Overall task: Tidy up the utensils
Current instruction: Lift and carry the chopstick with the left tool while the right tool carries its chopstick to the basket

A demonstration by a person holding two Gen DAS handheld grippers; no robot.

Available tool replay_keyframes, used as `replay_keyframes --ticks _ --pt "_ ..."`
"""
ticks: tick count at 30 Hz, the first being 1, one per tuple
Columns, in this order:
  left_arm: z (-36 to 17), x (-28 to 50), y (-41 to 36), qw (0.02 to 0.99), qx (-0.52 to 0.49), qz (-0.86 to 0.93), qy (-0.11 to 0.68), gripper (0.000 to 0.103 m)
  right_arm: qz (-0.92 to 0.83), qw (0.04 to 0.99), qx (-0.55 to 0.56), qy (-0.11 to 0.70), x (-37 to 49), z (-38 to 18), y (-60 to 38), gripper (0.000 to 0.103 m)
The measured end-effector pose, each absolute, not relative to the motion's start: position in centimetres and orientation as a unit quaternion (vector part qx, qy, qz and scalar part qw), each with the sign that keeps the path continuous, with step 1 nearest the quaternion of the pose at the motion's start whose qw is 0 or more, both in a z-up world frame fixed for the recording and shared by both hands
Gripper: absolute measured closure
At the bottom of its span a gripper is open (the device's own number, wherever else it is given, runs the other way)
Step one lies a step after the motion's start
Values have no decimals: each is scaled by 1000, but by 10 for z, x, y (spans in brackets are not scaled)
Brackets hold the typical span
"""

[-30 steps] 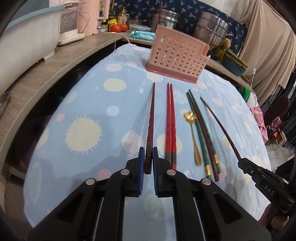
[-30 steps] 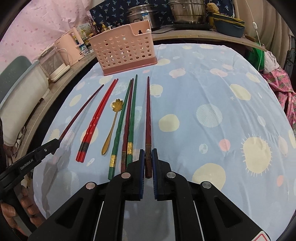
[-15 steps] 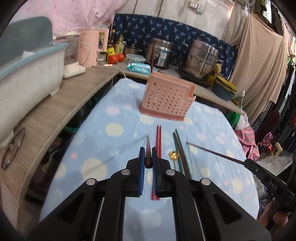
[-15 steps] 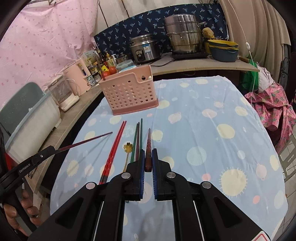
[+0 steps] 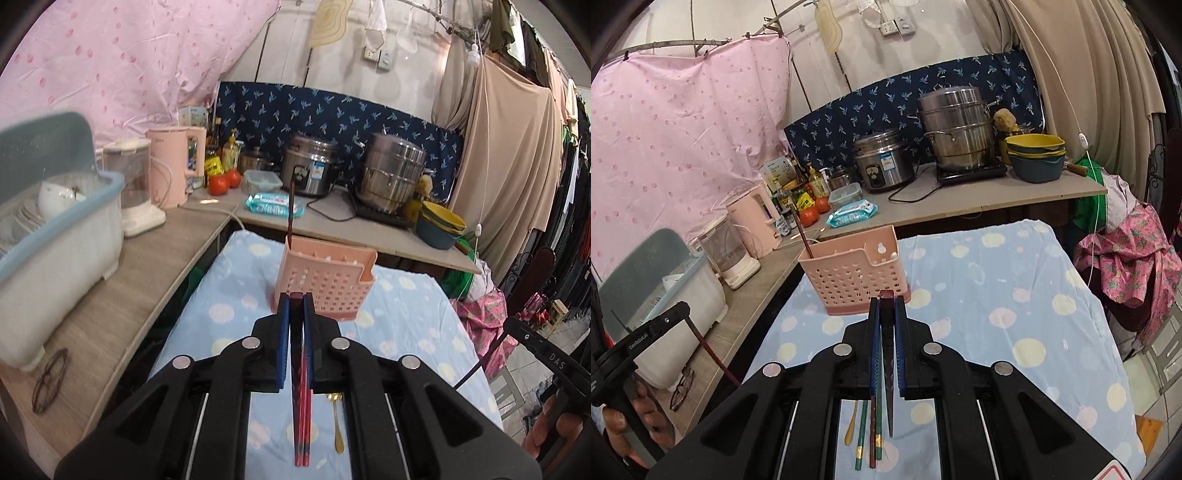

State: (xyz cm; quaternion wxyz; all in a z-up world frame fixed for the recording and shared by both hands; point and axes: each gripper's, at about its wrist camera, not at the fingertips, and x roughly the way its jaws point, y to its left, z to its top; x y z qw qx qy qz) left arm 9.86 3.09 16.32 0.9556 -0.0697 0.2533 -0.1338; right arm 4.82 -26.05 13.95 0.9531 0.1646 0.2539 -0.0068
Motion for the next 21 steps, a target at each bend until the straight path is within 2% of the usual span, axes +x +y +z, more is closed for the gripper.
replay_keyframes --ticks 15,21 --pt "262 184 1 978 -67 -143 139 96 10 973 169 157 145 225 -279 96" --pt "284 223 -13 985 -54 -130 103 96 9 979 162 120 198 254 -267 96"
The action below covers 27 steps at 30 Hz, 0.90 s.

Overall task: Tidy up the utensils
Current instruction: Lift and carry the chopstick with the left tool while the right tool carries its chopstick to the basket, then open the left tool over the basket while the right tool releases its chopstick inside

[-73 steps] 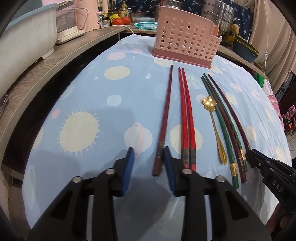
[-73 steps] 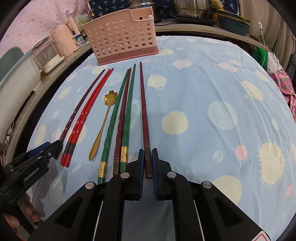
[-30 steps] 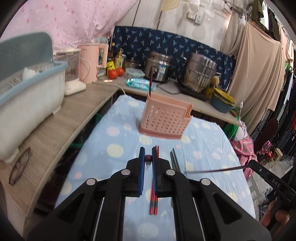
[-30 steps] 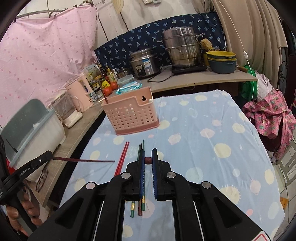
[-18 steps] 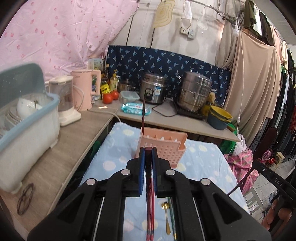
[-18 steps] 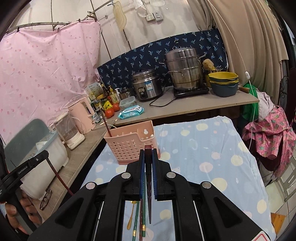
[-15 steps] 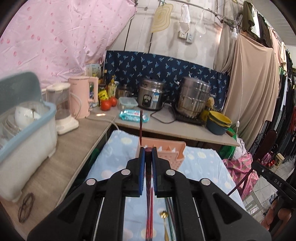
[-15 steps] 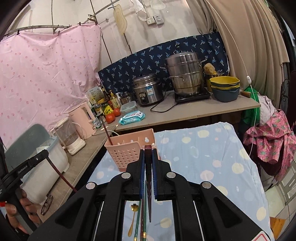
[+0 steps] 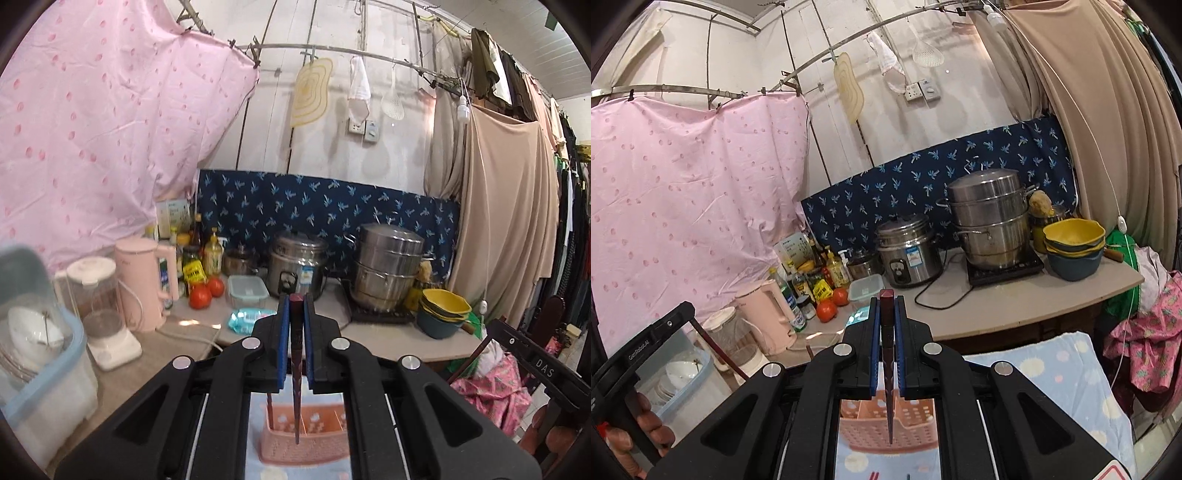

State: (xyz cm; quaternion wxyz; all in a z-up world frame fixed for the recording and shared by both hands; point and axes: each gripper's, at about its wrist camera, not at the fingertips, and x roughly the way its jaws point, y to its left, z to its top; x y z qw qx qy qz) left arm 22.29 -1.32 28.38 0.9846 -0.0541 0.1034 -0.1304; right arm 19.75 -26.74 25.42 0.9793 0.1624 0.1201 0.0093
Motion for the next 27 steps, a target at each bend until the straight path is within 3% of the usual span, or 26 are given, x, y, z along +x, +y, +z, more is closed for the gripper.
replay_keyframes --ticks 9,22,25,27 --pt "248 282 -23 981 -56 -124 140 96 23 969 185 160 264 214 -254 96" --pt "180 313 -27 967 -63 -125 214 96 20 955 174 239 293 141 -238 95" --pt "175 311 -26 967 -64 -117 218 93 11 956 176 236 290 137 -240 83" --pt "175 310 -26 967 -68 -113 219 80 7 956 178 231 287 138 -242 72"
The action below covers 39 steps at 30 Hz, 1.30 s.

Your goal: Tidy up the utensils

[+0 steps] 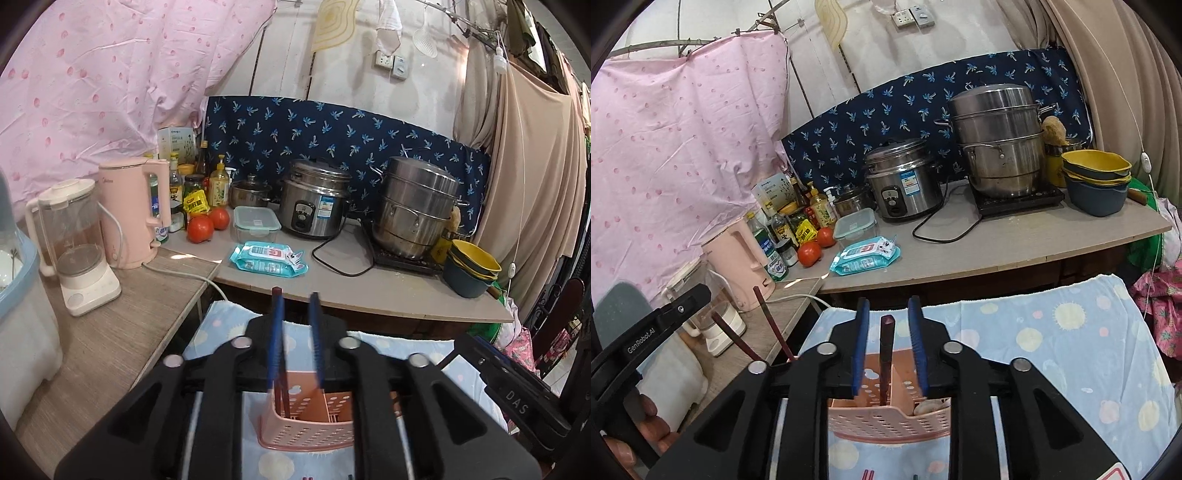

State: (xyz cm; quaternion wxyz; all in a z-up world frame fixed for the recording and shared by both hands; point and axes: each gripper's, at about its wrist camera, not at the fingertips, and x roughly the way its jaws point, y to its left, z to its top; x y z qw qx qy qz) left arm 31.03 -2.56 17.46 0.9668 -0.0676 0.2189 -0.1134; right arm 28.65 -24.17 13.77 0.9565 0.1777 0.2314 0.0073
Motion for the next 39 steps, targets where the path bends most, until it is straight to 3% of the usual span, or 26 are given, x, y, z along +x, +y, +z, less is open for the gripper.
replay_keyframes --ticks 2,8,39 --pt "175 306 -24 968 -71 -108 217 68 4 957 178 228 282 139 -243 68" --pt "176 294 -21 967 -71 -107 222 62 3 958 178 225 262 140 -246 62" --pt "80 167 -9 940 -28 -100 325 61 18 929 141 341 115 46 -209 61"
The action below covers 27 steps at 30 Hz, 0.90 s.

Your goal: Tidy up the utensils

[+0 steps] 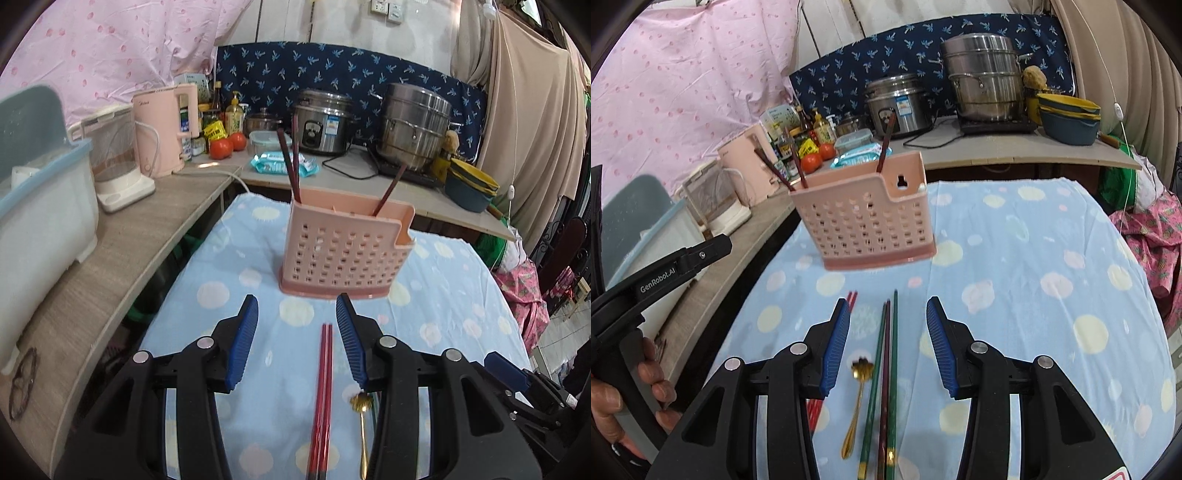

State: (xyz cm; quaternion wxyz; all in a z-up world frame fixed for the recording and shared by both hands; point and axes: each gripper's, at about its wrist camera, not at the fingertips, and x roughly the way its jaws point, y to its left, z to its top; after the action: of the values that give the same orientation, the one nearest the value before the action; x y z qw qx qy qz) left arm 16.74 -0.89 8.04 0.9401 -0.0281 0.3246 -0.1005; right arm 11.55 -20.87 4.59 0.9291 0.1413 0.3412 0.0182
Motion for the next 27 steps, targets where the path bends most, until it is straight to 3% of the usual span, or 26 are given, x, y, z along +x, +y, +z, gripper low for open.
replay_keyframes --ticks 21,27 --pt "-19 106 5 895 -23 -95 435 61 19 893 131 431 54 -37 -189 61" --pt "-34 94 2 888 -16 -98 450 61 20 890 120 440 46 -48 -182 70"
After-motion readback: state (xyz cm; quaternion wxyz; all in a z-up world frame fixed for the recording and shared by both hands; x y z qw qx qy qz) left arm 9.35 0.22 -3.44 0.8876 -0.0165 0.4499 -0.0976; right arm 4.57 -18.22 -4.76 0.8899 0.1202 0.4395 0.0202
